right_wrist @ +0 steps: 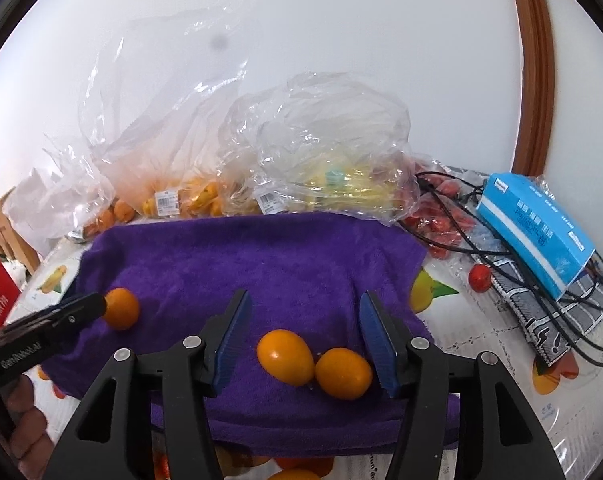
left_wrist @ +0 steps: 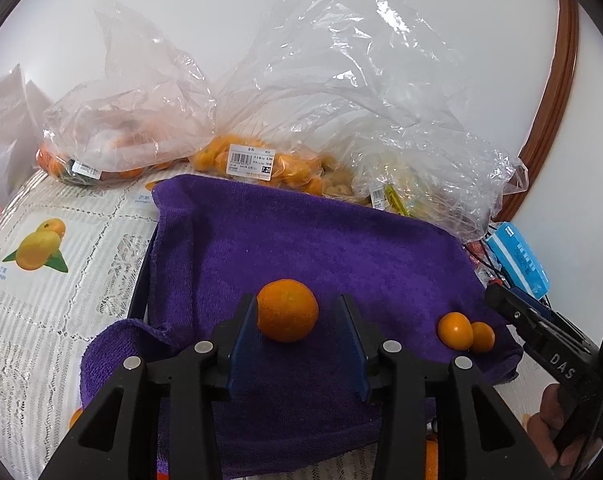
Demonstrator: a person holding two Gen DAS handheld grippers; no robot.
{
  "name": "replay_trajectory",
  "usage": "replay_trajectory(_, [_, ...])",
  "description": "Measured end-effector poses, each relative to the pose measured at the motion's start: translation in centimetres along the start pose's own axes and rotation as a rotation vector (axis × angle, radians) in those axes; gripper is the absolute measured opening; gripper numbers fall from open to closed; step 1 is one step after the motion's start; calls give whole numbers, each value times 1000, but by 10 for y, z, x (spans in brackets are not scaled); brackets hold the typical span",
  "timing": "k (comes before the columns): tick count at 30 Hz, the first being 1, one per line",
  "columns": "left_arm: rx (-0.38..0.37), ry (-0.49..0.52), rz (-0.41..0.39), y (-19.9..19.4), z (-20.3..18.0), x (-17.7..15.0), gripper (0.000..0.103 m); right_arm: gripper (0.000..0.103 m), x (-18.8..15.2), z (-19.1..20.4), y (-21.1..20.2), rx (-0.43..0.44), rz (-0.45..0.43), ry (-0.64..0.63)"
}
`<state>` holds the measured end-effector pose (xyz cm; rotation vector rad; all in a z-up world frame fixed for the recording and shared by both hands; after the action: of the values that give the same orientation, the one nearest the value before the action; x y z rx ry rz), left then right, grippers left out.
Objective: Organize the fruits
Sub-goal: 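Move both open tools back toward the fruit cluster beside the towel, then grasp a round orange with the right tool while the left tool grasps a large orange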
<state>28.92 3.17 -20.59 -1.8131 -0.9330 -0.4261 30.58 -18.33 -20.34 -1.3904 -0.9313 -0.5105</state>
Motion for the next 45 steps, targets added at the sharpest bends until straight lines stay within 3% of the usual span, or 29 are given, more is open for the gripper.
replay_trajectory(9, [3,7,-16,-5,-5,-1,40,56,1,3,-7,47,27,21])
replay_trajectory(14, [34,52,-61,-12,-9,-2,43,56,3,5,-21,39,-15,2])
replay_trajectory(20, [37,62,-88,-26,-10,-6,43,56,-12,2,-33,28,-30,-20])
replay_trajectory(25, [52,57,-101,-42,-2,-14,44,56,-32,-5,-49,89,-28,42])
replay_trajectory(33, [73,33,-98,-64,14,-33,44,56,-77,-9,-67,142,67,100])
replay_trajectory(39, [62,-22,-70,-72,27,-44,44,56,-104,14,-62,184,141,47])
replay_trajectory(40, [56,-33,-57,-73,29,-47,44,55,-108,18,-59,178,158,38])
replay_trajectory(42, [45,-47,-29,-74,32,-53,44,42,-111,21,-55,140,183,9])
replay_trajectory(45, [9,-47,-5,-77,30,-60,44,40,-113,24,-52,106,208,-21])
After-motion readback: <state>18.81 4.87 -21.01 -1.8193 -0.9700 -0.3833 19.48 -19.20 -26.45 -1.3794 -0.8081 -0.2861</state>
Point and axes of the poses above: each gripper's, at about its wrist camera, not at the fingertips, and y roughly the way its jaws point, z to its left, x to its top, the point moved 8 cm from there along y, roughly the way its jaws point, and after that the axes turned 12 degrees about -y, right-handed, at the moved point
